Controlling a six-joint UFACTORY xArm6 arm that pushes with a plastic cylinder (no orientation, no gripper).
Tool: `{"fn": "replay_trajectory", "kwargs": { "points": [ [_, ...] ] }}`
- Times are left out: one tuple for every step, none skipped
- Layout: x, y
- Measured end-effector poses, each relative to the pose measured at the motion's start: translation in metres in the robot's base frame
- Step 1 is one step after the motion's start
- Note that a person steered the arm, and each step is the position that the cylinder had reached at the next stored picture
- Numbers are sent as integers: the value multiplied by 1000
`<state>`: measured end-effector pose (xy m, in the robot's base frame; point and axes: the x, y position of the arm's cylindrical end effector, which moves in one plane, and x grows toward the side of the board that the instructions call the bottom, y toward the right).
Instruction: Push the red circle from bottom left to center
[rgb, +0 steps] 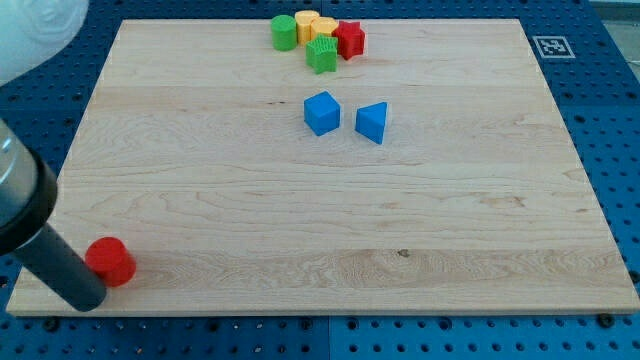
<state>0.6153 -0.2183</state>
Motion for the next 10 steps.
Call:
{"fn": "replay_trajectory", "kwargs": {
  "points": [
    [-11, -6],
    [-28, -14],
    [-36, -4],
    [-39, 8],
    [-49, 19],
    [-56, 34],
    [-63, 53],
    [-72, 77],
    [-80, 107],
    [-87, 140]
  ]
}}
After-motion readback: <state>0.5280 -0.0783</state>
